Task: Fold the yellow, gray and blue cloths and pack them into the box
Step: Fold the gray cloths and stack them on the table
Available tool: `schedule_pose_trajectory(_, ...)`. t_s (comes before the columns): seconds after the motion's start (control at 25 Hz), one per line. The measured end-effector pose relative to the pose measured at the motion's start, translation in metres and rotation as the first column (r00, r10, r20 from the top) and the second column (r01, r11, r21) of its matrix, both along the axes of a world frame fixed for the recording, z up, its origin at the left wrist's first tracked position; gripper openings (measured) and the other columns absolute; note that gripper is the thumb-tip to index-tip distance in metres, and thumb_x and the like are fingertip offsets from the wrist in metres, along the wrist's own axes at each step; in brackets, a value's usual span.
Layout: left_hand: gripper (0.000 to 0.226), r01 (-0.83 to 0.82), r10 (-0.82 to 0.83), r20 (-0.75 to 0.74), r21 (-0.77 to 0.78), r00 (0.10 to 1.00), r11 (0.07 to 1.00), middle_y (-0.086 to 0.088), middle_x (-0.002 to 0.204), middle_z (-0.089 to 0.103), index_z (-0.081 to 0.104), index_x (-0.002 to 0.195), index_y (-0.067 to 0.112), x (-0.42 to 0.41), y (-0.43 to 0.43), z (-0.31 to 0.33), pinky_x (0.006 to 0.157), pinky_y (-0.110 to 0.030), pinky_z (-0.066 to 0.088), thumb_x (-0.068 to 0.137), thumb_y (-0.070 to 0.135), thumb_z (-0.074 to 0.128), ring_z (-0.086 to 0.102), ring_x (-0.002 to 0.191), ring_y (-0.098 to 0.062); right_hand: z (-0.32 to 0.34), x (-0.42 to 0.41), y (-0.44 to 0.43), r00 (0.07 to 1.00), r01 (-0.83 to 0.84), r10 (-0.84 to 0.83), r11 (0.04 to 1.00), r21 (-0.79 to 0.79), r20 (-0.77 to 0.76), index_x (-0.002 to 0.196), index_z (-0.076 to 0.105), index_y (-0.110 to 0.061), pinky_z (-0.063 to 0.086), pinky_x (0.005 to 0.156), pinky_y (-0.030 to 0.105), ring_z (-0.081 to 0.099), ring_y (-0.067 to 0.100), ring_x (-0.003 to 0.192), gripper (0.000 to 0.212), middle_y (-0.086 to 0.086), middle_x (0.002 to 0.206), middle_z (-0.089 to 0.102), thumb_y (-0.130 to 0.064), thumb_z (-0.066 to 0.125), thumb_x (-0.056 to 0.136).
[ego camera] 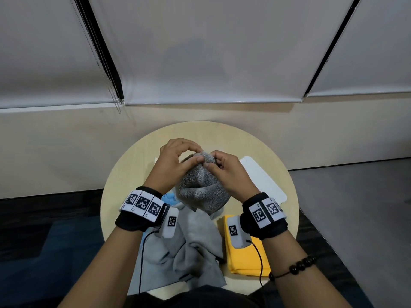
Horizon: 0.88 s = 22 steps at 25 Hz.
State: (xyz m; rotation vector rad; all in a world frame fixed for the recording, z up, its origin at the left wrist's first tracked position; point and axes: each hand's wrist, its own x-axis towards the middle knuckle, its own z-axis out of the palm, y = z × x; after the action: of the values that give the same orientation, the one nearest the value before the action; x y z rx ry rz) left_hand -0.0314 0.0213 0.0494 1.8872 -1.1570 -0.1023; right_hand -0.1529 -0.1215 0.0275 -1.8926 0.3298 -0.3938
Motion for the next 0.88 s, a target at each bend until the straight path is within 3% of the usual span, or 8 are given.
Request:
schedule_pose_trajectory(0.08, 0.009, -0.054, 0.054, 0.022, -0.006, 0.998, 0.999, 0.009, 0.107, 0.066, 0.067, 0.099, 0.019, -0.003, -0.004, -0.003, 0.106, -0.048, 0.037, 0.096, 0.027, 0.065, 0.054, 0.114, -0.014, 0.0, -0.002, 0.001, 1.0, -0.023, 0.023, 0.999, -0.031, 0.004, 0.099, 0.066, -0.012, 0.052, 0.068, 0.04, 0.067, 0.028, 0.079, 0.013, 0.008, 0.086, 0.072, -0.025, 0.064, 0.098)
schedule_pose_trajectory(0.16, 0.012, -0.146, 0.141, -0.051, -0.097, 0.989, 0.985, 0.012, 0.099, 0.063, 0.06, 0.099, 0.018, -0.002, -0.002, -0.004, 0.092, -0.033, 0.044, 0.102, 0.028, 0.055, 0.056, 0.104, -0.009, -0.002, -0.006, -0.004, 0.998, -0.046, 0.036, 0.98, -0.194, -0.052, 0.098, 0.064, -0.02, 0.045, 0.063, 0.023, 0.061, 0.007, 0.075, 0.007, -0.007, 0.084, 0.068, -0.027, 0.064, 0.097)
schedule_pose_trajectory(0.28, 0.018, -0.276, 0.245, -0.152, -0.235, 0.958, 0.932, 0.028, 0.087, 0.055, 0.051, 0.102, 0.02, 0.009, 0.003, 0.004, 0.07, -0.016, 0.041, 0.105, 0.036, 0.045, 0.051, 0.081, 0.008, -0.014, -0.016, -0.02, 0.974, -0.084, 0.006, 0.939, -0.335, -0.228, 0.097, 0.062, -0.021, 0.042, 0.067, 0.026, 0.059, 0.002, 0.08, 0.005, -0.009, 0.087, 0.066, -0.02, 0.058, 0.1)
schedule_pose_trajectory(0.48, 0.022, -0.269, 0.246, -0.114, -0.274, 0.962, 0.923, 0.024, 0.083, 0.05, 0.048, 0.104, 0.018, 0.015, -0.002, 0.021, 0.07, -0.019, 0.039, 0.106, 0.04, 0.042, 0.047, 0.076, 0.005, -0.033, -0.023, -0.026, 0.957, -0.059, 0.007, 0.984, -0.171, -0.291, 0.108, 0.062, -0.013, 0.05, 0.086, 0.039, 0.064, 0.016, 0.09, 0.014, 0.0, 0.099, 0.069, -0.01, 0.051, 0.101)
schedule_pose_trajectory(0.6, 0.022, -0.254, 0.238, -0.092, -0.272, 0.967, 0.928, 0.016, 0.084, 0.051, 0.048, 0.105, 0.015, 0.017, -0.005, 0.023, 0.068, -0.016, 0.038, 0.106, 0.037, 0.044, 0.047, 0.075, 0.004, -0.03, -0.025, -0.027, 0.97, -0.108, 0.11, 0.994, 0.024, -0.215, 0.126, 0.053, -0.03, 0.049, 0.093, 0.029, 0.061, 0.009, 0.11, 0.039, -0.01, 0.116, 0.065, -0.028, 0.068, 0.089)
schedule_pose_trajectory(0.68, 0.026, -0.272, 0.256, -0.093, -0.261, 0.962, 0.926, 0.011, 0.083, 0.051, 0.047, 0.105, 0.015, 0.02, -0.005, 0.024, 0.064, -0.015, 0.038, 0.106, 0.041, 0.043, 0.047, 0.072, 0.003, -0.027, -0.02, -0.019, 0.981, -0.076, 0.083, 0.996, 0.049, -0.174, 0.123, 0.054, -0.034, 0.05, 0.09, 0.021, 0.062, 0.002, 0.109, 0.046, -0.015, 0.115, 0.066, -0.048, 0.076, 0.084)
schedule_pose_trajectory(0.8, 0.033, -0.339, 0.335, -0.06, -0.27, 0.94, 0.901, 0.012, 0.076, 0.047, 0.044, 0.103, 0.014, 0.023, -0.002, 0.023, 0.055, -0.017, 0.035, 0.105, 0.047, 0.039, 0.046, 0.064, 0.003, -0.027, -0.01, -0.01, 0.991, 0.108, -0.111, 0.993, -0.046, -0.071, 0.097, 0.063, -0.018, 0.053, 0.074, 0.037, 0.064, 0.007, 0.082, 0.018, -0.003, 0.09, 0.069, -0.031, 0.074, 0.091)
schedule_pose_trajectory(0.88, 0.039, -0.452, 0.464, -0.021, -0.272, 0.885, 0.85, 0.011, 0.071, 0.047, 0.042, 0.101, 0.013, 0.024, 0.001, 0.015, 0.053, -0.03, 0.035, 0.104, 0.051, 0.035, 0.048, 0.059, -0.002, -0.027, -0.009, -0.011, 0.976, 0.209, -0.216, 0.965, 0.158, 0.024, 0.102, 0.068, -0.01, 0.056, 0.084, 0.051, 0.069, 0.02, 0.092, 0.009, 0.01, 0.099, 0.074, -0.016, 0.063, 0.099)
